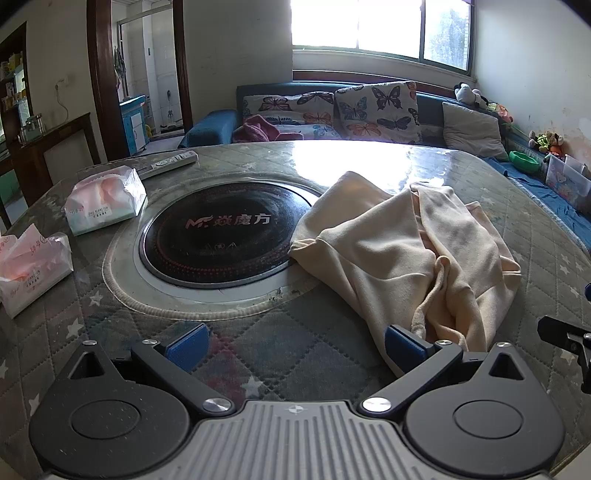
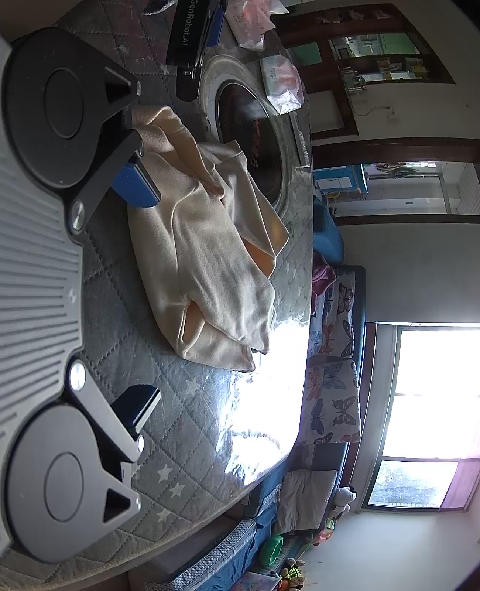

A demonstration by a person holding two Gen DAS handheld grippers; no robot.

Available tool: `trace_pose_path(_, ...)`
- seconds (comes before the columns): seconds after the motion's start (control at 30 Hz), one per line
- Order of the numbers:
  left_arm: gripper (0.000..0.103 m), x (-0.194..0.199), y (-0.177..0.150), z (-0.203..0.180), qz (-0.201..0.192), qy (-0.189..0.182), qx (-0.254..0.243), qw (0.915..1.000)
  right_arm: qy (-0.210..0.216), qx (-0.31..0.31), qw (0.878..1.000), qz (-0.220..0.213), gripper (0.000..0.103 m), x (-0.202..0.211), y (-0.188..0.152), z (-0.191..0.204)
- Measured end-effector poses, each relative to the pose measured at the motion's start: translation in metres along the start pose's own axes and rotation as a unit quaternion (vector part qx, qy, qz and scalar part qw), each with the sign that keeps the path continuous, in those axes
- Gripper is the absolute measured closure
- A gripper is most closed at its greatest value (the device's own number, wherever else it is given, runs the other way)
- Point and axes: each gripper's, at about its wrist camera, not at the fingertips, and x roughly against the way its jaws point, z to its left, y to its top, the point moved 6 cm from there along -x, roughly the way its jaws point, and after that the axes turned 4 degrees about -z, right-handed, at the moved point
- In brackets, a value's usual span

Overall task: Fold clothes
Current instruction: 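Move both grippers toward the crumpled cream cloth on the table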

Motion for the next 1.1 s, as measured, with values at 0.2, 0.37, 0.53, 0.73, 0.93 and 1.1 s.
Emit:
trace_pose_path(0.2, 0.0, 0.007, -0.001, -0.005, -0.002, -0.003, -0.003, 1.0, 0.0, 0.0, 1.0, -0.001, 0.0, 0.003, -0.001, 0.003)
trace_pose_path(0.37, 0.0, 0.011, -0.002, -0.01, -0.003, -0.005, -0.006, 1.0, 0.002, 0.001, 1.0, -0.003, 0.0, 0.006, -0.003, 0.005)
trace_pose_path(0.53, 0.0, 0.014, -0.004, -0.014, -0.002, -0.006, -0.01, 0.9999, 0.003, 0.0, 1.0, -0.006, 0.0, 0.008, -0.002, 0.007)
trace_pose_path(0.73, 0.0, 0.018, -0.004, -0.018, -0.002, -0.006, -0.012, 0.9999, 0.004, -0.001, 1.0, -0.009, 0.0, 0.009, -0.002, 0.007)
trace_pose_path(0.93, 0.0, 0.022, -0.004, -0.022, -0.004, -0.009, -0.016, 0.9998, 0.007, 0.0, 1.0, -0.012, 0.0, 0.012, -0.002, 0.01)
trace_pose_path(1.1, 0.0, 0.024, -0.005, -0.028, -0.004, -0.012, -0.021, 0.9997, 0.008, 0.0, 1.0, -0.014, 0.0, 0.014, -0.001, 0.012)
